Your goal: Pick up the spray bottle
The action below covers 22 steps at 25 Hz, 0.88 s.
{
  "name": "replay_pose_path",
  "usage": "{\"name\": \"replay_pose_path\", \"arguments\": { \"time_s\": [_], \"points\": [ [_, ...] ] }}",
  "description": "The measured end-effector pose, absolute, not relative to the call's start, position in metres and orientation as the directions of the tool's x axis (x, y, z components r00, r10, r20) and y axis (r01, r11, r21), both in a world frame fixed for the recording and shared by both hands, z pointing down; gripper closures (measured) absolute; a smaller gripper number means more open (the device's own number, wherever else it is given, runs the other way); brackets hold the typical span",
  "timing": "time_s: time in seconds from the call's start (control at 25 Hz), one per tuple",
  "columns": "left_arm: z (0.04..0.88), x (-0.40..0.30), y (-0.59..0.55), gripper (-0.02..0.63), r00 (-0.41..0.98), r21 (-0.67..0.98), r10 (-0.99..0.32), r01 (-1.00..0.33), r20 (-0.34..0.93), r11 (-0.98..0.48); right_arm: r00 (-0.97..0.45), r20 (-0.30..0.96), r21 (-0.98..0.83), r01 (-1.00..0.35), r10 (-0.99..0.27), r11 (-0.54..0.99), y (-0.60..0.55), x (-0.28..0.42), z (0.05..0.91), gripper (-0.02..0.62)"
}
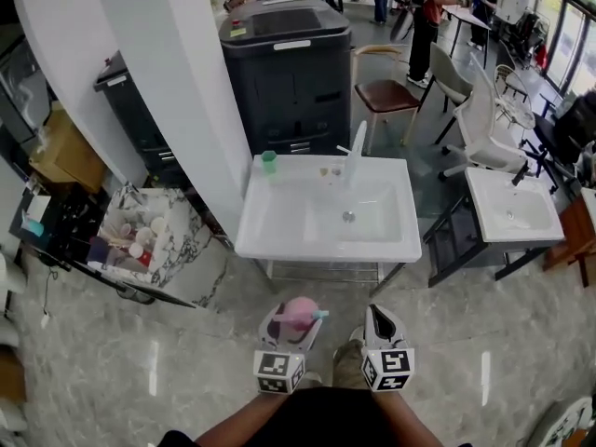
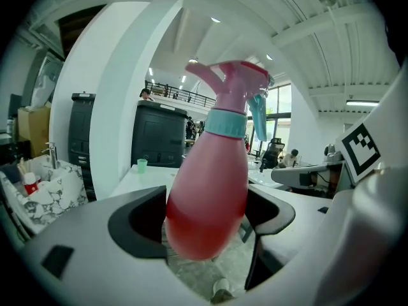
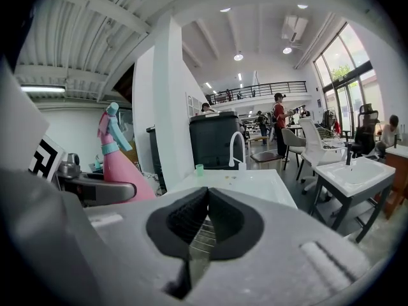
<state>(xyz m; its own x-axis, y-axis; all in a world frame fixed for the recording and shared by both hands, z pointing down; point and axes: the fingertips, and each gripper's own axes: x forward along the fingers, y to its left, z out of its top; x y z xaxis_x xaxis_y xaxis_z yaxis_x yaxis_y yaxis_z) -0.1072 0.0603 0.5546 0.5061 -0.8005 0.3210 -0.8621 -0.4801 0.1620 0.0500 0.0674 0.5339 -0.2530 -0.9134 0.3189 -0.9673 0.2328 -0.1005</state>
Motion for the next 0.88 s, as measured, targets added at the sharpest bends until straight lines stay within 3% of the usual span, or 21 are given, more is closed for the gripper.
{"name": "replay_pose_path", "arguments": {
  "time_s": [0.4,0.88],
  "points": [
    [0.541,-0.064,0.009,0.219,0.524,0.157,-0.793,-0.851,0.312,-0.501,-0.247,0.320,-0.057,-0.969,-0.915,0.242,0.031,0.100,0.524,0.597],
    [0.540,-0.069,-0.018,0.219,0.539,0.167,-0.790,-0.842,0.291,-0.513,-0.239,0.306,-0.034,-0.970,-0.921,0.240,0.012,0.091,0.522,0.597]
  ]
}}
